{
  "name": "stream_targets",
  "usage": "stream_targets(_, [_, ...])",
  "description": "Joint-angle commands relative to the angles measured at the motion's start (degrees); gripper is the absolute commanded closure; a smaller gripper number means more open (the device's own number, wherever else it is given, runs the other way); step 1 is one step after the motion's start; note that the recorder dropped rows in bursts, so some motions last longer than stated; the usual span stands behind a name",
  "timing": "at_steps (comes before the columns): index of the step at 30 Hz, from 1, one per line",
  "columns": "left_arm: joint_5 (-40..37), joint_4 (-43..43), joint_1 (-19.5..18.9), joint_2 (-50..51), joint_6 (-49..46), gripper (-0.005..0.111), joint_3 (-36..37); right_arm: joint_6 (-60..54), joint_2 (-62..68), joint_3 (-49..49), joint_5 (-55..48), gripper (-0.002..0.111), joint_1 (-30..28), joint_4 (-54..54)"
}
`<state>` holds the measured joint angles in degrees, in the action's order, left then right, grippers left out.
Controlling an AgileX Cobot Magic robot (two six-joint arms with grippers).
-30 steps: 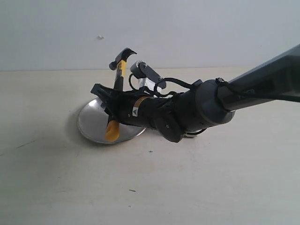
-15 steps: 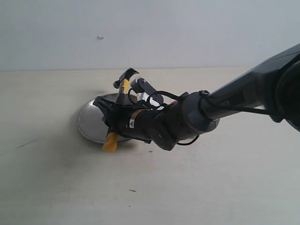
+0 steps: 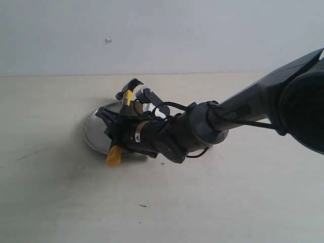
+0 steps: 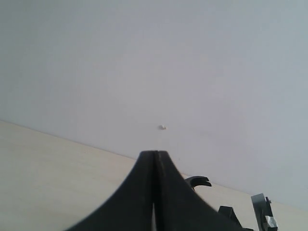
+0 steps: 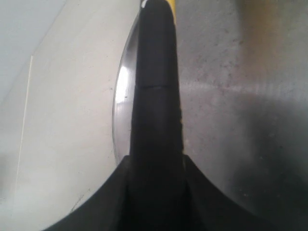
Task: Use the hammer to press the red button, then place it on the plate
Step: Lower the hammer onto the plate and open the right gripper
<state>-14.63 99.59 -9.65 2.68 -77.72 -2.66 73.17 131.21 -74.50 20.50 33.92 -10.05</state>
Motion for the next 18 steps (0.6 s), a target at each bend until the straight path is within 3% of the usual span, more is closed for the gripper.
stream_targets(1, [-0.4, 0.4, 0.1, -0.3, 0.0, 0.107, 0.3, -1.4, -0.6, -0.9, 4.3, 0.107, 0.1, -1.4])
stream_targets(7, [-0.4, 0.4, 0.1, -0.3, 0.0, 0.107, 0.3, -1.4, -0.6, -0.9, 4.3, 0.1, 0.1, -1.4])
stream_targets(18, [-0.4, 0.4, 0.1, -0.3, 0.0, 0.107, 0.3, -1.1, -0.6, -2.1, -0.8, 0.1, 0.1, -3.4])
